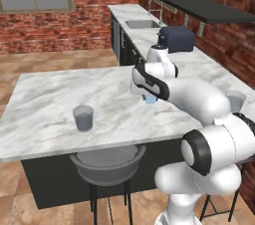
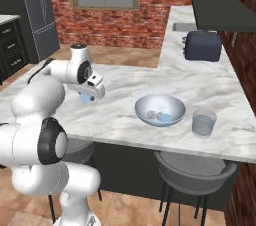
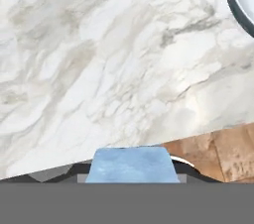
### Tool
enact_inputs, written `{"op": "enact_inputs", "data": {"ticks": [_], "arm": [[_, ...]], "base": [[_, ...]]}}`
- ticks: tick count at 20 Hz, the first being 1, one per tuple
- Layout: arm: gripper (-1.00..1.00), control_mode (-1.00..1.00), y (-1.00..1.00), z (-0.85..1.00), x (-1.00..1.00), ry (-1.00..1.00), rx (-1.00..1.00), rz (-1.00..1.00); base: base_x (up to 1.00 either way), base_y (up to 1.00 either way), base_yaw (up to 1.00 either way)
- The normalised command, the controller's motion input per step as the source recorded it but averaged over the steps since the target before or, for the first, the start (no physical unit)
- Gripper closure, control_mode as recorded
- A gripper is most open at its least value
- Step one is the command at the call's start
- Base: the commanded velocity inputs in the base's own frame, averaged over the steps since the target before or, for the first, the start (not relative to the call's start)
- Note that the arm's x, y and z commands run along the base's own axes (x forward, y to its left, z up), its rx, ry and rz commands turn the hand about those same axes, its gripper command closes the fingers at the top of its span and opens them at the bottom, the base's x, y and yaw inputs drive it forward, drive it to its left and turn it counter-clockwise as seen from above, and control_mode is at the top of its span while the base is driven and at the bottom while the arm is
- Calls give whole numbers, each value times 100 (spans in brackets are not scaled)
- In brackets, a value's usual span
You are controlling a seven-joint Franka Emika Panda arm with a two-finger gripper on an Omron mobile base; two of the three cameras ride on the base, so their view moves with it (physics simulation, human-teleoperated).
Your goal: There are four ice cubes in the ice bowl. Place two ice cubes in each glass of water.
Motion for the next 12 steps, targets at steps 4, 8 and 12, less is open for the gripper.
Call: {"op": "enact_inputs", "data": {"ticks": [4, 8, 12], "arm": [[100, -100, 99, 19, 35, 14, -1, 12], [100, -100, 95, 0, 47, 1, 3, 17], [100, -100, 93, 0, 50, 4, 2, 11]], "base": [[0, 0, 0], [0, 0, 0], [0, 0, 0]]}}
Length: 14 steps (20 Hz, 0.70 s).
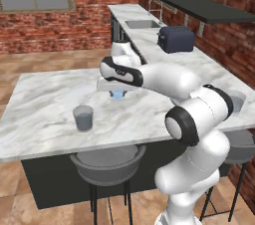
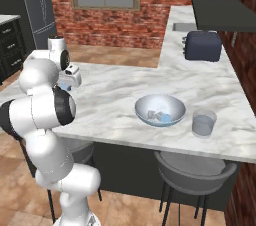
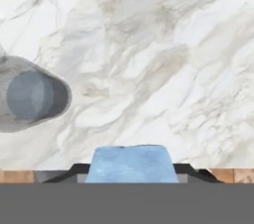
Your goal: There are four ice cubes in the ice bowl. Place two ice cubes in each glass of water.
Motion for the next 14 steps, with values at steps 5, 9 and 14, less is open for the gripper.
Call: {"op": "enact_inputs", "data": {"ticks": [5, 9, 14], "arm": [[100, -100, 77, 0, 39, 1, 1, 1], [100, -100, 72, 0, 31, 0, 2, 0], [100, -100, 48, -7, 13, 0, 1, 0]], "base": [[0, 0, 0], [0, 0, 0], [0, 0, 0]]}}
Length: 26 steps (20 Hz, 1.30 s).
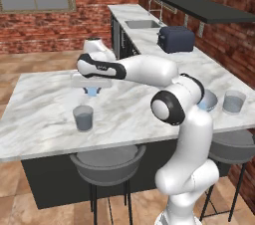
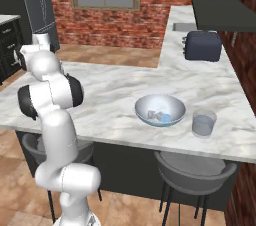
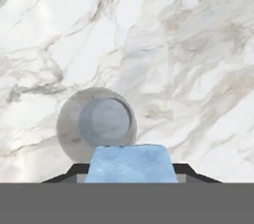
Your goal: There are four ice cubes in the ice bowl. Place two ice cubes in each glass of water.
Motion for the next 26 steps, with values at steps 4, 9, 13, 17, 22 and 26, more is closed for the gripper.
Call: {"op": "enact_inputs", "data": {"ticks": [4, 9, 13, 17, 22, 26], "arm": [[100, -100, 16, -14, 10, 0, 0, -3], [100, -100, 0, -17, 0, 0, 0, -5], [100, -100, 12, -29, 0, 0, 0, -5], [100, -100, 29, -31, 0, 1, 0, -5], [100, -100, 12, -32, 8, 0, 0, -1], [100, -100, 0, -32, 3, 0, 0, 0]], "base": [[0, 0, 0], [0, 0, 0], [0, 0, 0], [0, 0, 0], [0, 0, 0], [0, 0, 0]]}}
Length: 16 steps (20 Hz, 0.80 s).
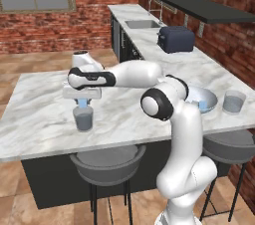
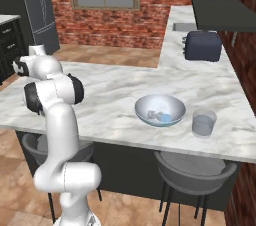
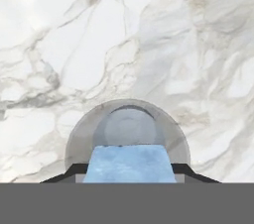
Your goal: There are four ice cubes in the ice bowl. Place two ice cubes in each glass of water.
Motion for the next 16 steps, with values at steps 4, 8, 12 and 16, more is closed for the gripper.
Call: {"op": "enact_inputs", "data": {"ticks": [4, 8, 12, 16], "arm": [[100, -100, 0, -22, 9, 0, 0, 0], [100, -100, 1, -17, 14, 0, 0, -2], [100, -100, 14, -23, 3, 0, 0, -2], [100, -100, 27, -19, 2, 0, 0, -3]], "base": [[0, 0, 0], [0, 0, 0], [0, 0, 0], [0, 0, 0]]}}
